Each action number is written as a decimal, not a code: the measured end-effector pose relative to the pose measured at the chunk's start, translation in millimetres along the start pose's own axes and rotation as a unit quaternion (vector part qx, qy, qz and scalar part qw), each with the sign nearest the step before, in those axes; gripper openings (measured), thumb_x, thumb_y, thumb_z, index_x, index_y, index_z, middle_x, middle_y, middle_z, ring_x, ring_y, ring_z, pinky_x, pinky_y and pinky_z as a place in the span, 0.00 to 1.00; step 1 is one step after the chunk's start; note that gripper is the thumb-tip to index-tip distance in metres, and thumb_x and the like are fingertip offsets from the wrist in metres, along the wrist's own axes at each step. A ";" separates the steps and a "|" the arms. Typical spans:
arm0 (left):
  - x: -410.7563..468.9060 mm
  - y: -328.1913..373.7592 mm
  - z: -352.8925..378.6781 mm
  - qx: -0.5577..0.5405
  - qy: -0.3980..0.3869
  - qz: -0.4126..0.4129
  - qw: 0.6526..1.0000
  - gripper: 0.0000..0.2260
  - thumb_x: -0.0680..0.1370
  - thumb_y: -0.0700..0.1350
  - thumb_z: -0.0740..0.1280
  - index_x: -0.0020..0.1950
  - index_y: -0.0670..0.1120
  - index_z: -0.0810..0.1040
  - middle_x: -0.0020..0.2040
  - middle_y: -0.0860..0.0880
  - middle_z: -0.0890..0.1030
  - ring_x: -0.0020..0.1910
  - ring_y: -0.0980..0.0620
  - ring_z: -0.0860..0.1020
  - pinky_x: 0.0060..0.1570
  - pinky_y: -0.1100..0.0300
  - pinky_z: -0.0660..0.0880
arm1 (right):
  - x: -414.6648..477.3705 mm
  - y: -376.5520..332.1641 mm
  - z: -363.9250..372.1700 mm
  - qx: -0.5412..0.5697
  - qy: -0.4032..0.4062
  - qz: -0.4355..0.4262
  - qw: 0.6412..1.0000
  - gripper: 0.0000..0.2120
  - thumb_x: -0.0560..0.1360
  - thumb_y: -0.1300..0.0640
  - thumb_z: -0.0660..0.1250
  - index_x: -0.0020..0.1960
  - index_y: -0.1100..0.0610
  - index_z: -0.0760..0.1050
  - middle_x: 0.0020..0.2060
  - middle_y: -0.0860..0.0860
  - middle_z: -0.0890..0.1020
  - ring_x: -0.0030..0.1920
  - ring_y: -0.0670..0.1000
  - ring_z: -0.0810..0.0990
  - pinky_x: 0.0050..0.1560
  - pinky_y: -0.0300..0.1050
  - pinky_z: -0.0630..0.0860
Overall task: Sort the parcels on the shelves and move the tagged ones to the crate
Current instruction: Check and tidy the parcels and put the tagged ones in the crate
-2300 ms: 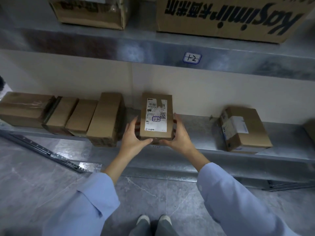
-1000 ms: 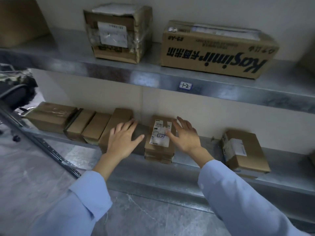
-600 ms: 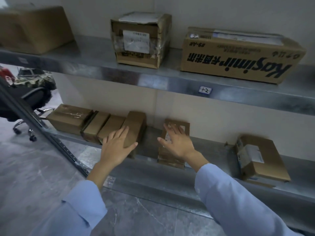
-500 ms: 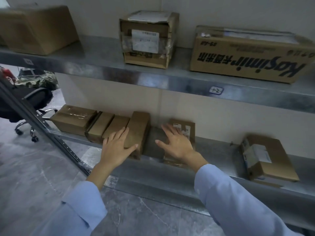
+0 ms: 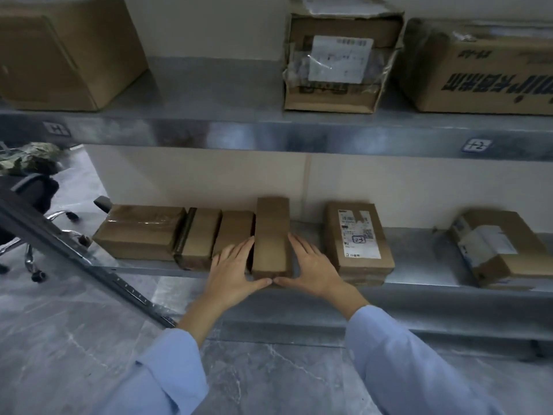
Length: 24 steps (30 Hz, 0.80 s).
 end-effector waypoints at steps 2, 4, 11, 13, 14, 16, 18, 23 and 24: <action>4.0 1.0 2.4 -0.004 -0.007 0.014 1.000 0.46 0.69 0.69 0.68 0.80 0.52 0.53 0.76 0.54 0.62 0.74 0.51 0.58 0.68 0.54 0.56 | -1.2 -0.4 5.1 0.022 0.003 0.016 1.000 0.56 0.68 0.34 0.72 0.80 0.54 0.41 0.79 0.52 0.55 0.77 0.54 0.56 0.75 0.52 0.57; 7.3 1.4 4.2 -0.016 -0.008 0.010 1.000 0.47 0.69 0.67 0.70 0.80 0.52 0.52 0.76 0.52 0.64 0.73 0.50 0.59 0.67 0.53 0.57 | -2.2 -0.3 8.7 0.049 0.009 0.026 0.998 0.57 0.68 0.37 0.74 0.80 0.54 0.41 0.79 0.52 0.56 0.77 0.54 0.56 0.76 0.50 0.56; 19.1 -5.5 6.6 -0.045 -0.015 -0.003 0.999 0.49 0.67 0.66 0.72 0.79 0.53 0.51 0.75 0.53 0.65 0.73 0.49 0.58 0.67 0.51 0.58 | 8.3 3.3 10.2 0.106 0.011 0.032 0.994 0.55 0.68 0.45 0.77 0.80 0.54 0.42 0.78 0.52 0.59 0.77 0.54 0.57 0.75 0.50 0.59; 19.1 -4.8 7.0 -0.048 -0.012 -0.002 0.999 0.48 0.66 0.66 0.72 0.79 0.54 0.52 0.74 0.53 0.66 0.72 0.49 0.58 0.67 0.51 0.58 | 11.0 3.8 9.0 0.115 0.013 0.034 0.993 0.56 0.68 0.47 0.78 0.80 0.55 0.42 0.77 0.53 0.60 0.77 0.54 0.58 0.75 0.50 0.59; 19.4 -4.7 6.9 -0.053 -0.010 -0.004 0.999 0.48 0.66 0.66 0.72 0.79 0.54 0.52 0.74 0.53 0.67 0.72 0.49 0.58 0.67 0.51 0.58 | 11.7 3.5 8.5 0.125 0.017 0.031 0.992 0.56 0.67 0.48 0.79 0.80 0.55 0.43 0.77 0.53 0.61 0.77 0.54 0.59 0.74 0.51 0.60; 20.3 -4.6 7.0 -0.058 -0.011 -0.009 0.998 0.48 0.66 0.65 0.73 0.79 0.54 0.53 0.74 0.51 0.67 0.73 0.49 0.57 0.68 0.50 0.58 | 12.1 3.0 7.3 0.151 0.028 0.023 0.988 0.56 0.66 0.50 0.80 0.80 0.55 0.46 0.75 0.53 0.65 0.76 0.54 0.62 0.73 0.52 0.62; 19.5 -3.5 5.8 -0.066 -0.007 -0.010 0.998 0.48 0.66 0.64 0.74 0.79 0.54 0.53 0.74 0.52 0.67 0.74 0.50 0.57 0.69 0.50 0.59 | 11.0 3.5 6.2 0.175 0.037 0.019 0.984 0.55 0.65 0.51 0.80 0.80 0.53 0.48 0.74 0.51 0.66 0.75 0.53 0.63 0.73 0.50 0.63; 16.0 5.4 -3.0 -0.125 0.002 0.007 0.992 0.48 0.66 0.61 0.76 0.79 0.54 0.54 0.75 0.54 0.65 0.73 0.50 0.62 0.68 0.50 0.64 | 5.4 2.9 -2.5 0.200 0.062 0.004 0.978 0.54 0.64 0.52 0.81 0.79 0.53 0.51 0.72 0.50 0.70 0.72 0.49 0.67 0.67 0.36 0.62; 15.7 7.2 -3.8 -0.155 -0.005 0.006 0.988 0.48 0.66 0.59 0.77 0.79 0.54 0.54 0.76 0.54 0.65 0.73 0.50 0.63 0.69 0.50 0.65 | 4.0 1.8 -5.2 0.206 0.068 0.001 0.976 0.53 0.64 0.52 0.81 0.79 0.54 0.52 0.71 0.50 0.71 0.71 0.49 0.68 0.65 0.35 0.62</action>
Point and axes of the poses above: each hand's wrist, its own x-axis towards the middle knuckle, its own z-axis out of the palm, y = z × x, the point moved 6 cm from there along x, towards the middle knuckle
